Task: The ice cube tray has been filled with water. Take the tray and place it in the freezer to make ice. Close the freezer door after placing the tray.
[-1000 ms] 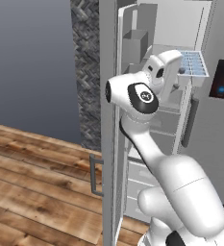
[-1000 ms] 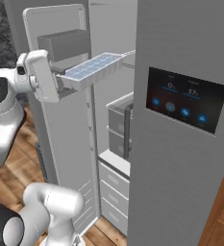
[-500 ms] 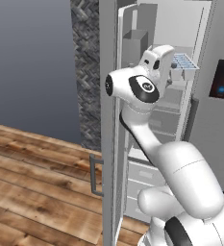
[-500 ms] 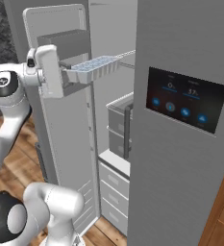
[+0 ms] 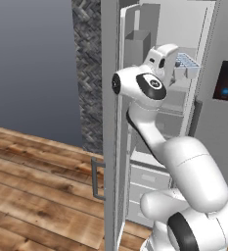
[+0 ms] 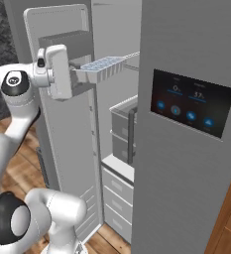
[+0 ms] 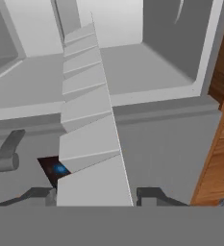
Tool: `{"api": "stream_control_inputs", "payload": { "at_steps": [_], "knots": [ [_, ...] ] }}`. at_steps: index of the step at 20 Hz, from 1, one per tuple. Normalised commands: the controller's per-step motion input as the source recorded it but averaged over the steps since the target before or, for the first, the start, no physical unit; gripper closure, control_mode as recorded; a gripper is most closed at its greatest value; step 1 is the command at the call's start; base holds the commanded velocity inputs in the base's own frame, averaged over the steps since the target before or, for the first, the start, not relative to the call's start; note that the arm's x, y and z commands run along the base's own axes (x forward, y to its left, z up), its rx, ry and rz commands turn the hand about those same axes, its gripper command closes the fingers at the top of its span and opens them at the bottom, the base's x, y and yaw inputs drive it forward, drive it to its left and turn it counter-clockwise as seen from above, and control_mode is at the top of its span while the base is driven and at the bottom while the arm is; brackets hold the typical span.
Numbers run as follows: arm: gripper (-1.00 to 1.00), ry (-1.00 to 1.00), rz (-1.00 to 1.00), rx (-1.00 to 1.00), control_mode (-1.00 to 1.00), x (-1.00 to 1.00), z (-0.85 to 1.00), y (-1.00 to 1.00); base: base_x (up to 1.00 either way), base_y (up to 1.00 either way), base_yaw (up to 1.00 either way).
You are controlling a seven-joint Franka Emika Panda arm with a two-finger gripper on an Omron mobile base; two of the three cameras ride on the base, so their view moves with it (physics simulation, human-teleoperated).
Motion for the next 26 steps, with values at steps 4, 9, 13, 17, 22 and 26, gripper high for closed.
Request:
{"api": "stream_control_inputs", "payload": {
  "at_steps": [4, 9, 13, 17, 22, 26],
  "knots": [
    [1.00, 0.00, 0.00, 0.00, -1.00, 0.19, 0.00, -0.23, 0.00, 0.00, 0.00],
    [1.00, 0.00, 0.01, 0.00, -1.00, 0.26, 0.00, -0.22, 0.00, 0.00, 0.00],
    [1.00, 0.00, 0.04, 0.00, -1.00, 0.41, 0.00, -0.20, 0.00, 0.00, 0.00],
    [1.00, 0.01, 0.05, 0.00, -1.00, 0.51, 0.00, -0.11, 0.00, 0.00, 0.00],
    [1.00, 0.05, 0.07, 0.00, -1.00, 0.39, 0.00, -0.11, 0.00, 0.00, 0.00],
    [1.00, 0.10, 0.09, 0.02, -1.00, 0.22, 0.05, -0.16, 0.00, 0.00, 0.00]
  ]
}}
